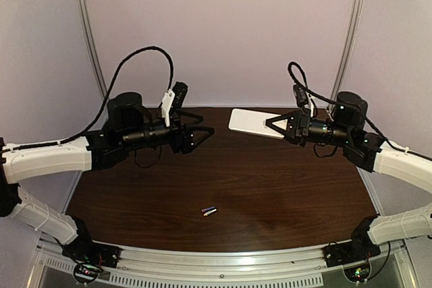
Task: Load the batteries into the remote control
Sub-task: Remove the battery cover from the remote control.
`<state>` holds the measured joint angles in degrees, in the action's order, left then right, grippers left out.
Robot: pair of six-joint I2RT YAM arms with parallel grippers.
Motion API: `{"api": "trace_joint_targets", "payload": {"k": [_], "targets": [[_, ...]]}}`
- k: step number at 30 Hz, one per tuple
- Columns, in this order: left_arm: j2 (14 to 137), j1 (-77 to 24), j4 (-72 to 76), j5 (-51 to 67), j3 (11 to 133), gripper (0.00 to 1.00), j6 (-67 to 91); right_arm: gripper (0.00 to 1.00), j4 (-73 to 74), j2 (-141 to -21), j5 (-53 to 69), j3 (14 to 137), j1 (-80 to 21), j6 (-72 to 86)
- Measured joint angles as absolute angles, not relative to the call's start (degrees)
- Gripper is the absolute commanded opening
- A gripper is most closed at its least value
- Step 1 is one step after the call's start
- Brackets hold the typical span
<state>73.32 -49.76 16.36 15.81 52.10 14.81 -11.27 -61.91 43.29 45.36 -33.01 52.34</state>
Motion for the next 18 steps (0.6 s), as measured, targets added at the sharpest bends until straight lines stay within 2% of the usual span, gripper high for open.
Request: {"api": "trace_joint_targets", "payload": {"k": [6,18], "targets": [[78.98,-49.28,14.94,21.67,55.66,0.60,23.97,0.00,-12.93,-62.85,43.94,45.36,-33.50,52.23],[85.93,-49.28,16.03,26.39,60.25,0.50,32.80,0.00,-13.10,-65.63,44.18,45.36,-35.75,50.70]]}}
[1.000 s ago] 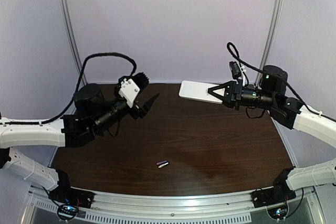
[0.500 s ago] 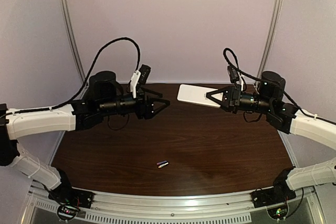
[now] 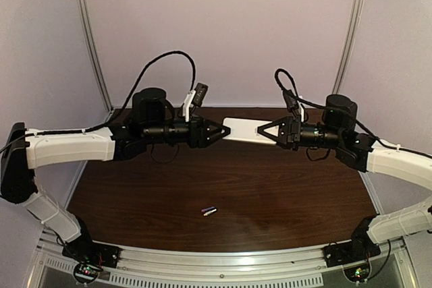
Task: Load the batteries into the remote control
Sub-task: Remove the battery cover from the remote control.
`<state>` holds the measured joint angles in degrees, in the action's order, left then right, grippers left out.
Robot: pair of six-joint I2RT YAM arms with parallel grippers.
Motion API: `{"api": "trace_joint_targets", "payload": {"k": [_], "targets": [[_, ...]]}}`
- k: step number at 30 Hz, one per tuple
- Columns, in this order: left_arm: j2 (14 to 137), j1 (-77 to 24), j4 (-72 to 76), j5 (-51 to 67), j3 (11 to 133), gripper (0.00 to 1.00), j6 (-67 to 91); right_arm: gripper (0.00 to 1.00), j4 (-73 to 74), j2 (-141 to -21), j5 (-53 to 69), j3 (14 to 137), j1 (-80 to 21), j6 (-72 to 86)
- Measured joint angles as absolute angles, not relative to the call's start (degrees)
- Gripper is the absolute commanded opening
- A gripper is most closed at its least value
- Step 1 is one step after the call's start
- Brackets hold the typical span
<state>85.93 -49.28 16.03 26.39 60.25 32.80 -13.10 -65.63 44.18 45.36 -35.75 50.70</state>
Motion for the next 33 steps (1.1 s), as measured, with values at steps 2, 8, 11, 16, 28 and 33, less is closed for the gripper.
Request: {"api": "trace_joint_targets", "payload": {"k": [2,8,11,16,28,33], "targets": [[86.50,-49.28,15.70,26.37,60.80,0.47,33.19,0.00,-13.10,-65.84,44.21,45.36,-36.03,50.52],[88.16,-49.21,14.44,25.91,63.75,0.41,33.56,0.00,-13.10,-66.41,44.27,45.39,-36.47,49.84],[89.12,-49.21,13.54,25.98,65.06,0.41,33.56,0.00,-13.08,-66.67,44.27,45.39,-36.64,49.63],[90.13,-49.23,13.06,26.41,65.36,0.40,33.58,0.00,-12.99,-66.87,44.12,45.39,-36.69,49.45],[90.21,-48.51,11.97,28.91,65.36,0.21,35.59,0.00,-12.19,-66.87,44.45,45.39,-36.56,47.70],[90.28,-47.94,12.10,30.70,65.36,0.17,36.38,0.00,-12.19,-66.83,44.71,45.41,-36.56,47.70]]}}
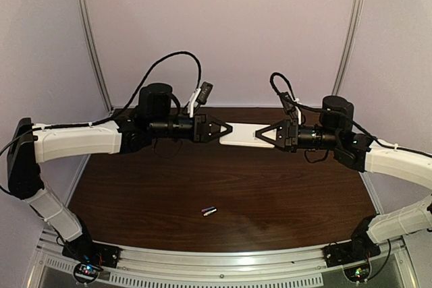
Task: Load the batteries into the remote control
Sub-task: Remove the battery cover from the remote control.
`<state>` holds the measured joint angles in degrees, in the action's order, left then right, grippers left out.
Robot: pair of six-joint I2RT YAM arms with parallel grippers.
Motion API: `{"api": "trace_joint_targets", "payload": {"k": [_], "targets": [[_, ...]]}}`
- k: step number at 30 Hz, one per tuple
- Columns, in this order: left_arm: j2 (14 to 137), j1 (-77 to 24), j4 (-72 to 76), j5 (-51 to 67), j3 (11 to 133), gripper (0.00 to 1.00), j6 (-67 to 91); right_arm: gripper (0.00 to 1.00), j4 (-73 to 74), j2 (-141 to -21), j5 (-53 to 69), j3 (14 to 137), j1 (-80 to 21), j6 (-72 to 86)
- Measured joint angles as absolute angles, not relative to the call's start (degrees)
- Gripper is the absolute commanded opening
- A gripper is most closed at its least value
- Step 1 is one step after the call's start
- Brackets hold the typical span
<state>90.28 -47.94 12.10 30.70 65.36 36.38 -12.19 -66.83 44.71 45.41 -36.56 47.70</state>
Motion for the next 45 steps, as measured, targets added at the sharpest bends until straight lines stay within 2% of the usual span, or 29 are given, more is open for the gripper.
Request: {"api": "trace_joint_targets", "payload": {"k": [8,9,11,12,14,16,28,31,37,42,45], "targets": [[90.32,-46.68,15.14,35.38,64.60,0.18,38.02,0.00,-12.73,-66.39,45.47,45.41,-36.62,47.70],[90.32,-46.57,15.75,36.10,64.42,0.22,38.09,0.00,-12.73,-66.24,45.67,45.41,-36.62,47.70],[90.32,-46.44,16.67,37.08,64.20,0.42,38.09,0.00,-12.71,-65.95,46.00,45.41,-36.62,47.68],[90.32,-46.37,16.80,37.36,64.18,0.48,38.02,0.00,-12.69,-65.89,46.04,45.41,-36.62,47.77],[90.32,-46.44,16.62,37.30,64.12,0.56,37.76,0.00,-12.71,-65.89,45.98,45.50,-36.62,47.83],[90.35,-46.44,16.29,36.91,64.05,0.59,37.54,0.00,-12.67,-65.89,45.82,45.50,-36.62,47.83],[91.85,-46.54,13.69,34.28,64.84,0.45,37.87,0.00,-12.49,-66.52,43.18,45.50,-36.60,48.23],[92.73,-46.61,13.04,34.26,65.67,0.39,37.95,0.00,-12.12,-66.96,42.76,45.50,-36.62,48.21],[93.36,-46.35,12.88,35.97,66.39,0.20,39.97,0.00,-11.77,-67.13,42.41,45.50,-36.49,47.22],[93.36,-45.84,13.56,37.78,66.41,0.15,41.52,0.00,-11.79,-67.09,43.05,45.74,-36.38,46.26],[93.36,-45.65,13.96,38.72,66.35,0.15,41.78,0.00,-11.81,-67.05,43.55,45.82,-36.27,46.24]]}}
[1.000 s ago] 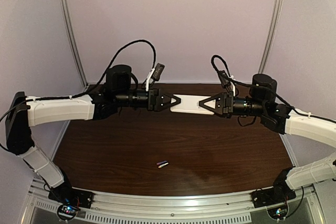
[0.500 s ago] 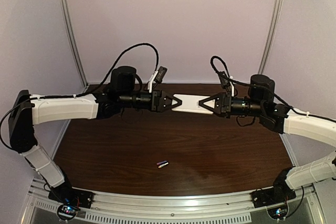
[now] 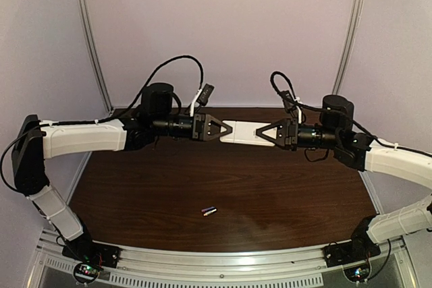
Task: Load the batteries into the remote control
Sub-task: Remove the battery cover from the remote control.
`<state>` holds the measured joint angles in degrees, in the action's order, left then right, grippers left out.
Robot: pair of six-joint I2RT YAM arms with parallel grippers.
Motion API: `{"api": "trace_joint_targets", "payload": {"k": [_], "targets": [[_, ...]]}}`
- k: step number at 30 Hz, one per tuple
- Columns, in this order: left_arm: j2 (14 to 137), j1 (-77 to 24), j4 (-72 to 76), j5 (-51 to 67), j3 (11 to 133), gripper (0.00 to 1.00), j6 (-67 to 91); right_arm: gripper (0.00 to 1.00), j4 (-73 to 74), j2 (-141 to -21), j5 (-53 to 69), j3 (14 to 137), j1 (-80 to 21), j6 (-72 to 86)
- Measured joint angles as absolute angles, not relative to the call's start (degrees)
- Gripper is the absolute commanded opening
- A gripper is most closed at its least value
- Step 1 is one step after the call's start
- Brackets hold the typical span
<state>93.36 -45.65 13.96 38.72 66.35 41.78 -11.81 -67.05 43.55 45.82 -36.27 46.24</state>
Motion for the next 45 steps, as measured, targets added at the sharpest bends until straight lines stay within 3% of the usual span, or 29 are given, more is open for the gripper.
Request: {"api": "trace_joint_targets", "payload": {"k": [4,10,14,16,38,45], "targets": [[93.36,-45.43,15.38,40.27,65.98,0.23,41.93,0.00,-11.79,-66.65,44.58,45.82,-35.97,46.24],[93.32,-45.47,16.69,40.75,65.84,0.24,42.00,0.00,-11.94,-66.15,45.52,45.82,-35.35,46.35],[93.32,-45.52,16.71,40.21,65.84,0.40,41.87,0.00,-12.29,-66.15,45.80,45.80,-35.31,47.33],[93.32,-45.76,16.23,38.89,65.84,0.42,41.43,0.00,-12.27,-66.15,45.69,45.80,-35.27,48.23],[91.94,-45.95,13.89,35.83,65.52,0.15,40.71,0.00,-11.33,-66.11,45.19,45.80,-34.63,46.96],[91.88,-45.95,13.58,36.16,64.95,0.22,41.08,0.00,-9.93,-66.11,45.15,45.80,-34.63,45.21]]}}
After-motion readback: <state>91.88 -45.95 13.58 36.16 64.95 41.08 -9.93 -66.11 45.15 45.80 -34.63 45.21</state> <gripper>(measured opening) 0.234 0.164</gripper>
